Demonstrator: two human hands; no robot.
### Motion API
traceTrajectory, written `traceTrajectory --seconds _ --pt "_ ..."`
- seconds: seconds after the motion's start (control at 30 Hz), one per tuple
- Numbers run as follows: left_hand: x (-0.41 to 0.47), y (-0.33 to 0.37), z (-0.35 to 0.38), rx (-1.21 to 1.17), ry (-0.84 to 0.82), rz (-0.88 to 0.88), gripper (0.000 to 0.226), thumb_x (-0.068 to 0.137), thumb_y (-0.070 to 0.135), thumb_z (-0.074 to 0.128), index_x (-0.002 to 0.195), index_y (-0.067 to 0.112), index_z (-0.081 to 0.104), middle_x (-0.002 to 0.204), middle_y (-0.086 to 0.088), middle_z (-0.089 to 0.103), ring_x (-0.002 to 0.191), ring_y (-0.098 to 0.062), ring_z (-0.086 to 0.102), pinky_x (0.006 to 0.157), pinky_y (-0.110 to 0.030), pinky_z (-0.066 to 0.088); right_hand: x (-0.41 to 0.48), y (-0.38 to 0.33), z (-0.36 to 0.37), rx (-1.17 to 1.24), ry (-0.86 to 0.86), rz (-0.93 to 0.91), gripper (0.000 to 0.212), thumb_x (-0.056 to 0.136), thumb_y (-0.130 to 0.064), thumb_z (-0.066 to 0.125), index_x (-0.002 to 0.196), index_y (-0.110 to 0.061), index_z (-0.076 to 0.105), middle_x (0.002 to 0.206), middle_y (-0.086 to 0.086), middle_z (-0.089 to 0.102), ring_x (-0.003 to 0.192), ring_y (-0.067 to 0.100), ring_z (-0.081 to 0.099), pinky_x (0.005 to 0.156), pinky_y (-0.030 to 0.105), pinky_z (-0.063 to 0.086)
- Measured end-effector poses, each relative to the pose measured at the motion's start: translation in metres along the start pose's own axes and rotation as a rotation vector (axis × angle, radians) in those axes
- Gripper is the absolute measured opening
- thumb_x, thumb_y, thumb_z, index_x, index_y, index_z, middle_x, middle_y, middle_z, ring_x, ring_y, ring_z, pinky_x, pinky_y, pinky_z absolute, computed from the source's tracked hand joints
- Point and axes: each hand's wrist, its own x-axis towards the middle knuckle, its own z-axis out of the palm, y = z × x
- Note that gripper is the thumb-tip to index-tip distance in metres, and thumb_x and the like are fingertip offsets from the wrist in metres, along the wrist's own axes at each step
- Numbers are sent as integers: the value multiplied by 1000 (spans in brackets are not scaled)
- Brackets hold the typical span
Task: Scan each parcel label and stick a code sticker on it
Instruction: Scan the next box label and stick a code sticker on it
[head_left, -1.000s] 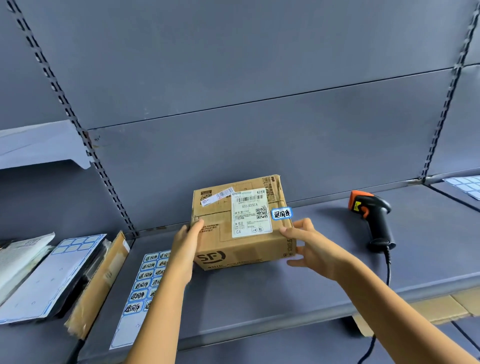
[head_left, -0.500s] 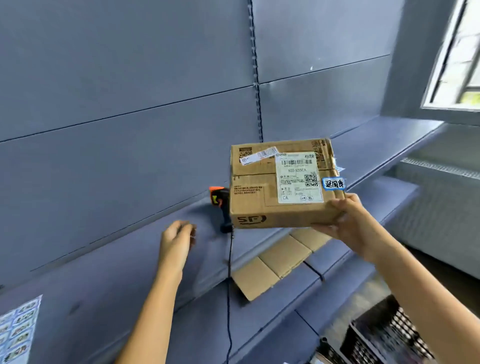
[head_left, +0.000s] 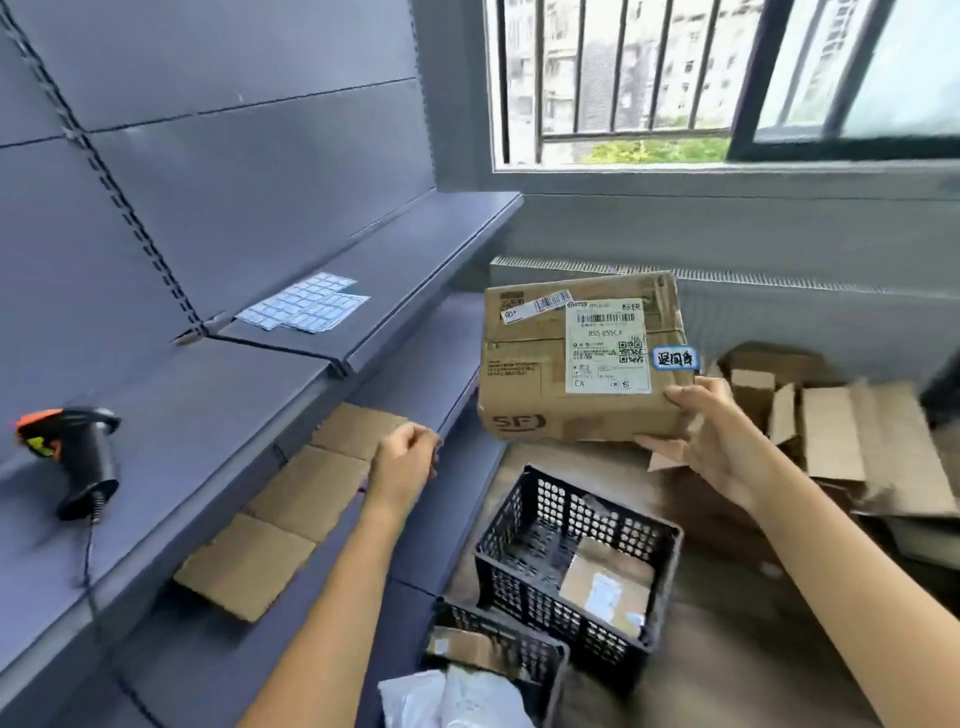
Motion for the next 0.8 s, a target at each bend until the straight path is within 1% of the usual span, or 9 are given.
traceTrajectory --seconds 0.07,0.17,0.2,0.27,0.33,0.43,0.6,0.7,0.8 --pt "-7 6 26 8 -84 28 28 91 5 49 64 11 53 56 -3 49 50 -19 43 52 -29 34 -19 -3 -25 -7 47 -26 46 65 -20 64 103 -20 40 121 10 52 111 27 55 73 44 59" --pt "-23 2 56 47 -190 74 28 89 3 50 62 11 53 54 -3 50 52 -20 44 56 -31 35 -51 7 -59 32 145 -37 53 67 -22 65 113 -19 39 131 12 50 118 29 53 78 46 58" --pt "-27 -3 62 60 -212 82 29 89 4 51 61 12 53 53 -2 51 52 -19 45 57 -31 36 -59 13 -67 50 178 -35 51 68 -22 65 112 -20 40 134 13 48 119 29 52 81 47 57" --pt "-35 -15 74 91 -266 81 29 89 7 52 61 14 54 50 4 53 53 -18 48 59 -31 39 -74 27 -80 100 258 -35 36 78 -18 64 105 -21 40 134 13 47 119 29 51 88 51 52" --pt "-43 -22 86 95 -304 71 27 89 10 53 63 17 56 49 7 54 55 -17 49 59 -31 40 -84 36 -90 105 305 -45 22 89 -13 56 101 -21 40 127 11 48 113 27 53 86 50 51" --pt "-57 -27 99 99 -322 49 26 90 10 52 66 16 55 58 2 54 55 -14 49 56 -27 39 -91 46 -101 74 323 -13 26 85 -13 60 100 -22 40 117 7 48 108 25 54 75 47 58" --pt "-48 -21 118 121 -320 41 22 91 11 52 69 14 56 61 1 55 58 -15 49 56 -27 41 -69 47 -117 87 322 29 21 91 -10 53 103 -21 41 126 12 48 123 30 48 85 51 52" --pt "-30 -16 142 162 -326 36 20 92 16 50 73 14 56 65 0 56 62 -15 49 62 -29 42 -43 37 -134 72 285 48 20 92 -11 53 103 -22 41 118 10 52 121 29 50 85 50 54" --pt "-9 -17 174 229 -295 31 21 92 17 49 71 14 55 63 1 53 63 -16 47 60 -28 39 -5 25 -156 39 258 91 22 91 -11 54 104 -23 41 119 12 53 122 29 50 89 49 52"
